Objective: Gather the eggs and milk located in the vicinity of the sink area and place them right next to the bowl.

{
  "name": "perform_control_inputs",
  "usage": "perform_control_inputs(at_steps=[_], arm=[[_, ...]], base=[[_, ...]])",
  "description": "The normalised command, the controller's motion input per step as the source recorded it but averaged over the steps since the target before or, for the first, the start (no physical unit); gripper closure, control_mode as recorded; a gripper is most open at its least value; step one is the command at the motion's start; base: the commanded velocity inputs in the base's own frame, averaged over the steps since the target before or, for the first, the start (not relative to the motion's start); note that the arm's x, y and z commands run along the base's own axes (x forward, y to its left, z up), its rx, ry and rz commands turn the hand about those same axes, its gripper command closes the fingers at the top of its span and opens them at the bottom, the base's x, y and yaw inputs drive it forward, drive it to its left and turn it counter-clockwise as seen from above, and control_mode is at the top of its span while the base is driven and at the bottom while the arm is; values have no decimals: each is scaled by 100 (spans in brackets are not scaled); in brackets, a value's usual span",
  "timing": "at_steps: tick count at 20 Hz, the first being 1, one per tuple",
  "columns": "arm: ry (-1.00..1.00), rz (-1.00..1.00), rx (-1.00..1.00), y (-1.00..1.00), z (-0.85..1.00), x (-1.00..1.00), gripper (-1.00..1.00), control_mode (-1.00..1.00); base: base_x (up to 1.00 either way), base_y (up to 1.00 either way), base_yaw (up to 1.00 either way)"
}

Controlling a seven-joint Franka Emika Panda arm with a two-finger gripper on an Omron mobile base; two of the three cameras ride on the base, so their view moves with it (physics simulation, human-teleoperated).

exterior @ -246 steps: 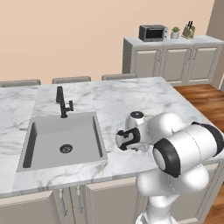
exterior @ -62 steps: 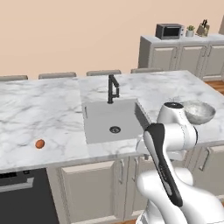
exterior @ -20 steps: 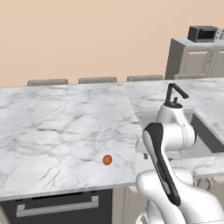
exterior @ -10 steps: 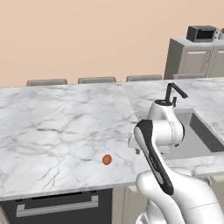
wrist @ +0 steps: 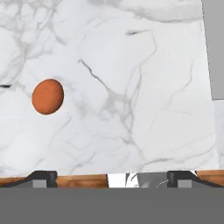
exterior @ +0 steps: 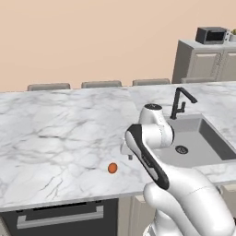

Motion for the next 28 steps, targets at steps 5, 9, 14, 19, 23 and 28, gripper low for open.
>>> perform_control_inputs(at_steps=[5,9,14,19,23,28], arm=[[0,16,-4,44,-33,19,-100,-100],[0,13,-4,37,-34,11,-100,-100],[0,8,-2,25,-28,8,-100,-100],[0,0,0,9,-16,9,-100,-100],[0,0,0,13,-12,8,-100,-100],[0,0,0,15,-9,9,-100,-100]], base=[[0,0,0],[0,0,0],[0,0,0],[0,0,0],[0,0,0],[0,0,0]])
